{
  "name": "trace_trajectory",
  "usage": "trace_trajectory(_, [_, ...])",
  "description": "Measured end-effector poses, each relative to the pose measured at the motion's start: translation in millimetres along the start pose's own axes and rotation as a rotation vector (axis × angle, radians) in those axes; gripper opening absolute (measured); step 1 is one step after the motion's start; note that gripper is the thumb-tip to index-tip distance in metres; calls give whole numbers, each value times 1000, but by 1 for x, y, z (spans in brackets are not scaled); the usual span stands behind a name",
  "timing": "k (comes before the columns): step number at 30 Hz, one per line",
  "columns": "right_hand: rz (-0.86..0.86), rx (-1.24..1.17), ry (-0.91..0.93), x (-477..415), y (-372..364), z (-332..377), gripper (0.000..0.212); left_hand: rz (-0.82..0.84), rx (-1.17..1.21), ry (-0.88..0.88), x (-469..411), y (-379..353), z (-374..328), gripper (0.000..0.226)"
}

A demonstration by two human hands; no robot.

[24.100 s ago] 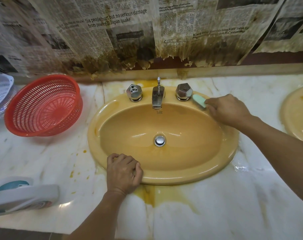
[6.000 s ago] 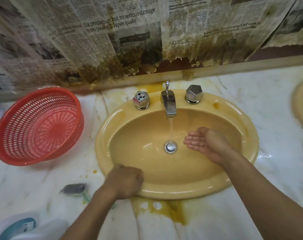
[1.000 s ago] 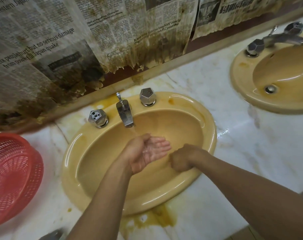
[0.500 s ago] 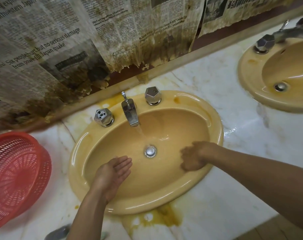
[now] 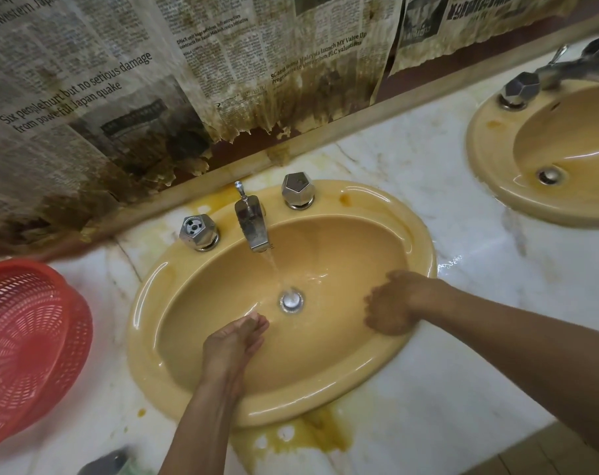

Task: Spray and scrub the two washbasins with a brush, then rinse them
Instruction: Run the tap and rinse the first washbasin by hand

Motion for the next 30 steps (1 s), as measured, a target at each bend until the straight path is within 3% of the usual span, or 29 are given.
trace_trajectory(4, [-83, 34, 6, 0, -5, 13, 62, 30, 137, 31, -8, -21, -14, 30])
trace_trajectory(10, [-231, 1, 26, 1, -10, 9, 70, 190, 272, 122, -27, -74, -55, 21])
trace_trajectory(17, [-255, -46, 67, 20, -3, 20, 53, 362, 276, 283, -38, -97, -73, 41])
trace_trajectory(26, [-384, -116, 193, 36, -17, 31, 54, 377, 325, 313, -42, -97, -73, 42])
trace_trajectory(30, [-271, -64, 191, 33, -13, 30, 56, 566, 295, 300, -14, -120, -77, 46])
Point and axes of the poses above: each hand's wrist, its own x-axis away from the middle knuckle, its own y-axis out of the back of the hand, z = x × y, the point moved 3 cm from there along -x, towards the middle knuckle, and after that the axes turned 4 degrees about -x, right-handed, at the moved point
